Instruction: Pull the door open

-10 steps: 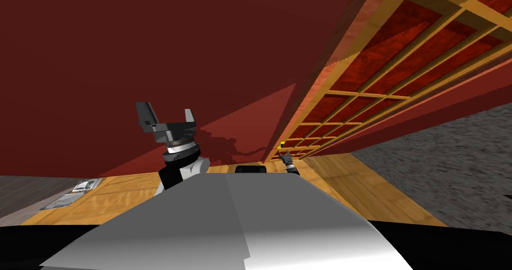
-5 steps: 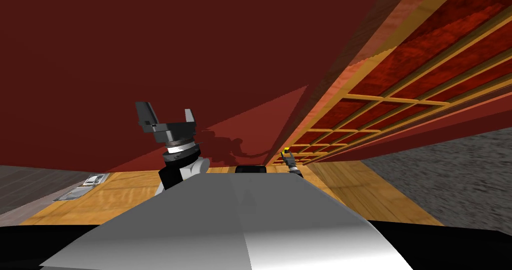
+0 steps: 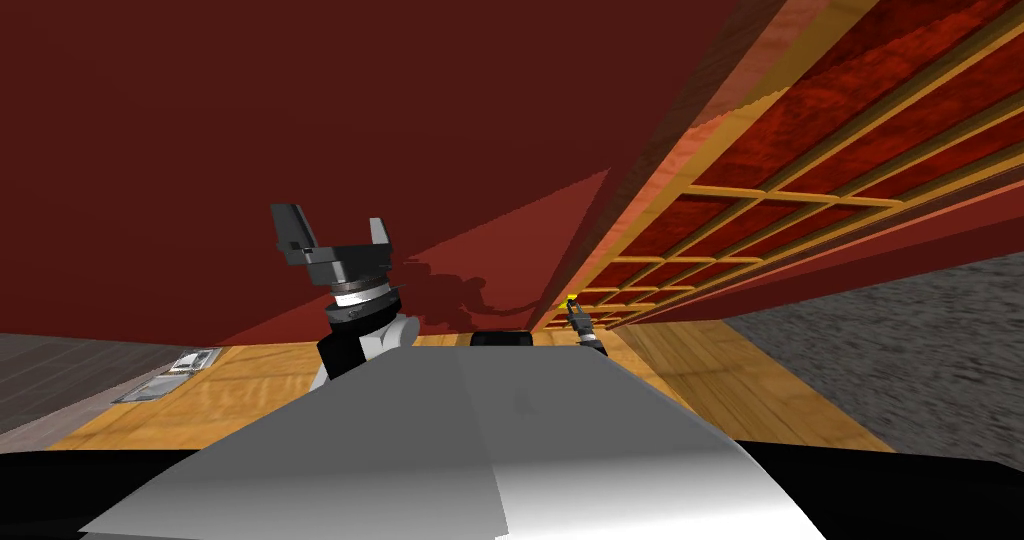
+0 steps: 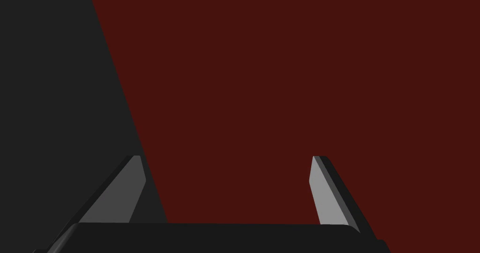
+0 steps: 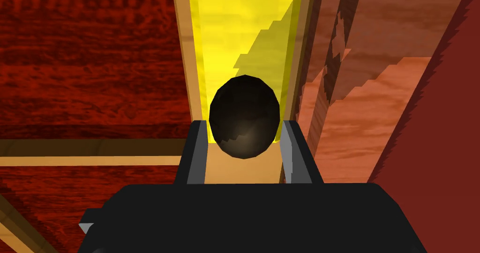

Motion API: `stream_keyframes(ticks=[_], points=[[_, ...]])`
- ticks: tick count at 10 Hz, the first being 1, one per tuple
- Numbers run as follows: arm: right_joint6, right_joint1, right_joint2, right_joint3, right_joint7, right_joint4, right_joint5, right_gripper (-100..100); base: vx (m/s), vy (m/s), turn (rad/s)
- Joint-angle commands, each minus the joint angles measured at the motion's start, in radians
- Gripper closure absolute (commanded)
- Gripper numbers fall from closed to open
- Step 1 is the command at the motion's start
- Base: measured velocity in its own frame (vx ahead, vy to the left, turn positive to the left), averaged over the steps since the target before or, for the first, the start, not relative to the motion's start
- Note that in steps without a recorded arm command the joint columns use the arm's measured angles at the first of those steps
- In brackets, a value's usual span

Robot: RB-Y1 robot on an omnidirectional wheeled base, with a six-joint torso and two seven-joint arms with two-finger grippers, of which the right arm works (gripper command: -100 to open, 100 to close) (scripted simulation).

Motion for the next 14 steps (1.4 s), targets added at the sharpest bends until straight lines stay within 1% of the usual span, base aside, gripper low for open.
stream_keyframes(ticks=[1,2,3,8,14], points=[[0.000,0.000,0.005,0.005,0.000,0.002,0.003,100,0.000,0.000,0.000],[0.003,-0.001,-0.001,0.004,-0.036,0.000,-0.017,100,-0.047,-0.021,0.119],[0.004,-0.001,-0.001,0.005,-0.047,0.000,-0.022,100,-0.081,-0.042,0.138],[0.012,-0.004,-0.002,0.014,-0.139,0.000,-0.064,100,-0.058,-0.031,0.109],[0.025,-0.009,-0.005,0.031,-0.303,-0.001,-0.140,100,-0.066,-0.034,0.125]])
